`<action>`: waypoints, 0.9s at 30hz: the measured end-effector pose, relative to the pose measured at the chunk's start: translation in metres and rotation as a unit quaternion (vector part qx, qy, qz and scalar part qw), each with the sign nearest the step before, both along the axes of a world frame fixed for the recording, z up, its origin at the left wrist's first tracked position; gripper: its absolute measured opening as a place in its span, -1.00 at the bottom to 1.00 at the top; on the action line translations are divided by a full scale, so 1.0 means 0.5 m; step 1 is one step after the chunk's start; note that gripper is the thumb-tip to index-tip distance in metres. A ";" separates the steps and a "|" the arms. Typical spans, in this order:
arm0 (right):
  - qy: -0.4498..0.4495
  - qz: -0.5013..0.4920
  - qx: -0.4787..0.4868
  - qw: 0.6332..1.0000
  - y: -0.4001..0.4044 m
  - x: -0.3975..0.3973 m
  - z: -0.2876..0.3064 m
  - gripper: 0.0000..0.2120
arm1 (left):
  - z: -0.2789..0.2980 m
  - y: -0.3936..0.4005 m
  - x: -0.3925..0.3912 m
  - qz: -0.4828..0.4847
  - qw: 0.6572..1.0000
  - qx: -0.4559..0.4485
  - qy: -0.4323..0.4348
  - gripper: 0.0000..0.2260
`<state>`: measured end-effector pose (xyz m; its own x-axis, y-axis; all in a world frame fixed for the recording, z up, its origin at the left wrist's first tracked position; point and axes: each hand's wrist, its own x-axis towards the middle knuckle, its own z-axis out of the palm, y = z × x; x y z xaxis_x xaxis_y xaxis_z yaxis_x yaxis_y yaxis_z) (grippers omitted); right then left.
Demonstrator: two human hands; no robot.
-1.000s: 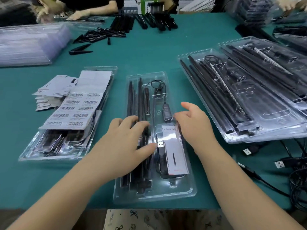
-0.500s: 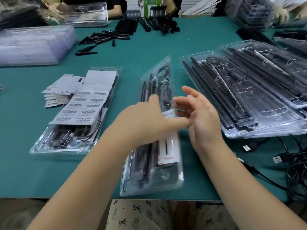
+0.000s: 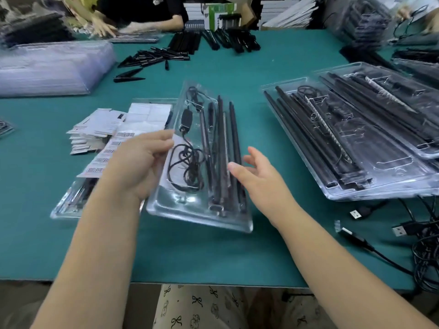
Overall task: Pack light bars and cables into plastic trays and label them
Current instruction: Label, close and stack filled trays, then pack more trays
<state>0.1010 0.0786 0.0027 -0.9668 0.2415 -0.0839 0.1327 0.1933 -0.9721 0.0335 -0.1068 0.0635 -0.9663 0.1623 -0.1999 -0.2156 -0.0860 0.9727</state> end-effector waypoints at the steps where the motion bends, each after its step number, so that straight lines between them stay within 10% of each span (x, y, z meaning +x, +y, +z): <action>1: -0.005 -0.013 -0.005 1.000 0.002 0.000 0.000 -0.28 | -0.018 0.006 -0.005 0.000 0.999 0.032 -0.032 -0.73; 9: -0.013 -0.090 -0.049 0.995 0.021 0.002 -0.007 -0.39 | -0.086 0.062 -0.005 0.008 0.998 0.040 -0.058 -0.77; 18: -0.026 -0.076 0.166 0.983 0.018 0.016 0.000 -0.45 | -0.117 0.068 0.004 0.004 0.998 -0.065 -0.013 -0.76; 27: 0.193 0.095 0.464 0.859 -0.025 0.061 0.019 -0.56 | -0.134 0.101 0.005 0.051 0.923 -0.341 0.174 -0.79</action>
<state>0.1318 0.0660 0.0120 -0.9086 -0.1334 0.3959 -0.2843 0.8918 -0.3520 0.0362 -0.0563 -0.0035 -0.9945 0.0180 0.1036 0.0954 0.5683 0.8173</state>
